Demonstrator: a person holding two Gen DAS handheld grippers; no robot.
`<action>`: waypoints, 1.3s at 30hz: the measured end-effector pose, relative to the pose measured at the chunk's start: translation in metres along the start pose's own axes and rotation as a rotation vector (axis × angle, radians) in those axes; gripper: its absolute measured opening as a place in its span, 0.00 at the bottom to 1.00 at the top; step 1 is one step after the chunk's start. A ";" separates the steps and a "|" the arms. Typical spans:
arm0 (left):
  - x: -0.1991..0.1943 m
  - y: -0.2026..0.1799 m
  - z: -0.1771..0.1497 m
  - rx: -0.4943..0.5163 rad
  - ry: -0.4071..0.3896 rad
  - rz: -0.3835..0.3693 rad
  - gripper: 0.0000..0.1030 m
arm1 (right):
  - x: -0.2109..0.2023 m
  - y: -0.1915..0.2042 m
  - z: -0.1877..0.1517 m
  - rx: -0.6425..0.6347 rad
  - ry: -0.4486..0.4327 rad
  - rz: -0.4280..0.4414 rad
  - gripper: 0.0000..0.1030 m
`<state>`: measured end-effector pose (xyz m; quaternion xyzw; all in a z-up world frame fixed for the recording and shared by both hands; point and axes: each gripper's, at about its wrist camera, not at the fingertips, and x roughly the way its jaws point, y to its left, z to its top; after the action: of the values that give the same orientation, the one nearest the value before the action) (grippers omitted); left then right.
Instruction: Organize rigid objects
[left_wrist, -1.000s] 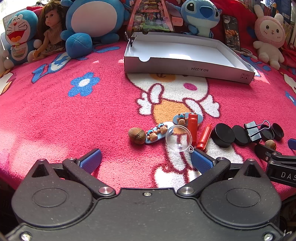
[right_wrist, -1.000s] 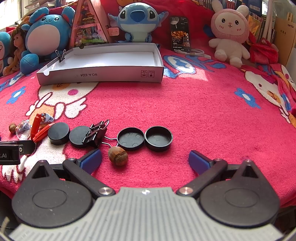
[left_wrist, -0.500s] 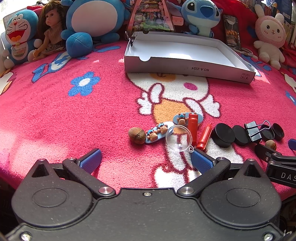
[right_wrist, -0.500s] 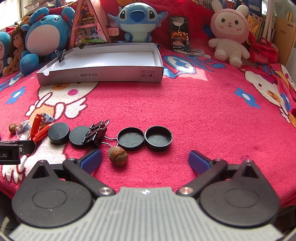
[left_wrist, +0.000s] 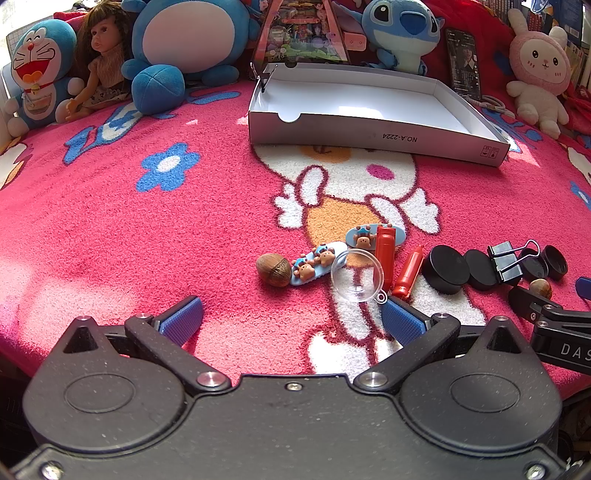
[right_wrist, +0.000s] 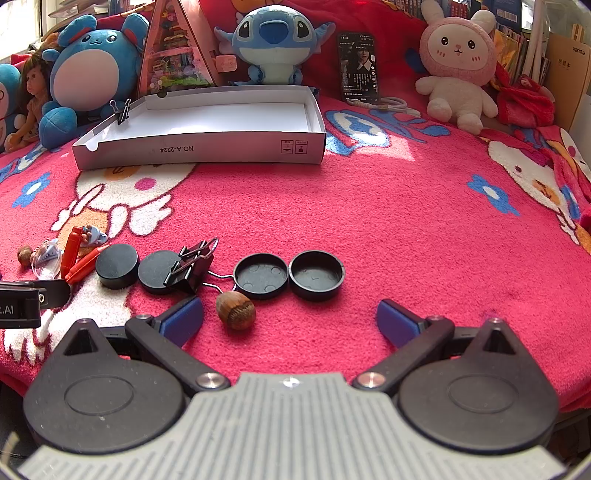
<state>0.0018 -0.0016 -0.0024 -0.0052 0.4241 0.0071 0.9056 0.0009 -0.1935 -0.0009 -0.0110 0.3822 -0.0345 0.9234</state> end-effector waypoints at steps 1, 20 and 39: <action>0.000 0.000 0.000 0.000 0.000 0.000 1.00 | 0.000 0.000 0.000 0.000 0.001 0.000 1.00; 0.001 0.002 -0.001 0.010 0.004 -0.006 1.00 | 0.000 0.000 0.000 0.000 0.002 0.000 1.00; -0.003 0.004 -0.006 0.020 -0.029 -0.016 1.00 | -0.003 0.000 -0.012 0.022 -0.068 -0.003 1.00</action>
<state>-0.0050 0.0018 -0.0043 0.0008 0.4109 -0.0044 0.9117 -0.0091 -0.1932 -0.0074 -0.0026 0.3502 -0.0394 0.9358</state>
